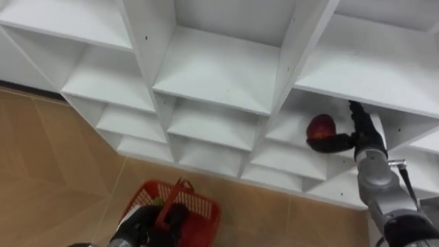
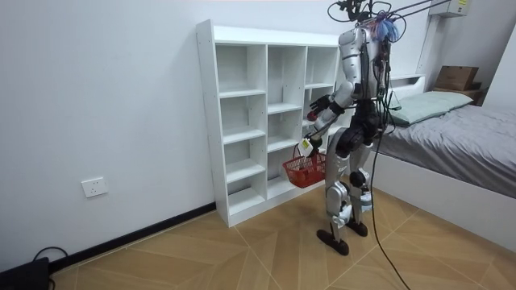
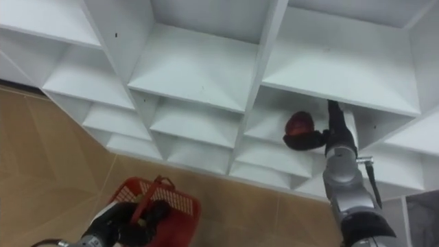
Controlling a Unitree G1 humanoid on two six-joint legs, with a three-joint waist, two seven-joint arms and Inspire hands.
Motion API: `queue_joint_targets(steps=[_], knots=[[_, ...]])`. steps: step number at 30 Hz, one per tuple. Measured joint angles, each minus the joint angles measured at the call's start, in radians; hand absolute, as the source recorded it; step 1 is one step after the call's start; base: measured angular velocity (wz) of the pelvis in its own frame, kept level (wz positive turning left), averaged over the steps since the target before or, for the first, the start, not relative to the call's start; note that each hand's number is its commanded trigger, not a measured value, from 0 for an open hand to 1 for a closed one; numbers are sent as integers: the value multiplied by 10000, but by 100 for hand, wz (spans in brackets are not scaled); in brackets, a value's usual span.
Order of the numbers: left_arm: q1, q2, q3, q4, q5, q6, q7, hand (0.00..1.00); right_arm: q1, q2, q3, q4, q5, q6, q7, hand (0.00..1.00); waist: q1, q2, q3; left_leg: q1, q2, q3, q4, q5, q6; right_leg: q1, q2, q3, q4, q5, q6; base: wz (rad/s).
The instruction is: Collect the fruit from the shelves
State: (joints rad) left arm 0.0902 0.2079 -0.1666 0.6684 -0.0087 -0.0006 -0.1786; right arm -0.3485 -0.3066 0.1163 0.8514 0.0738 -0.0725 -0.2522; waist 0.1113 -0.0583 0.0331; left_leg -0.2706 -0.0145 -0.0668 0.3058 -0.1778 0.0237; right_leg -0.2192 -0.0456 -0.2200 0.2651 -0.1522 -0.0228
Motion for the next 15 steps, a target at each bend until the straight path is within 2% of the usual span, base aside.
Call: queue_joint_targets(steps=[6, 15], knots=[[-381, 6, -348, 221, -315, 0, 1, 100, -324, -3, 391, 6, 18, -18, -239, 0, 78, 41, 0, -348, -14, 112, 5, 112, -7, -607, -71, 161, 459, -43, -25, -4], [-470, -68, -346, 547, -395, -3, 6, 100, -365, -102, 386, 8, 38, -19, -296, 0, 59, 40, -3, -530, -3, 322, -24, 156, -12, -842, -66, 286, 444, -67, -63, -4]])
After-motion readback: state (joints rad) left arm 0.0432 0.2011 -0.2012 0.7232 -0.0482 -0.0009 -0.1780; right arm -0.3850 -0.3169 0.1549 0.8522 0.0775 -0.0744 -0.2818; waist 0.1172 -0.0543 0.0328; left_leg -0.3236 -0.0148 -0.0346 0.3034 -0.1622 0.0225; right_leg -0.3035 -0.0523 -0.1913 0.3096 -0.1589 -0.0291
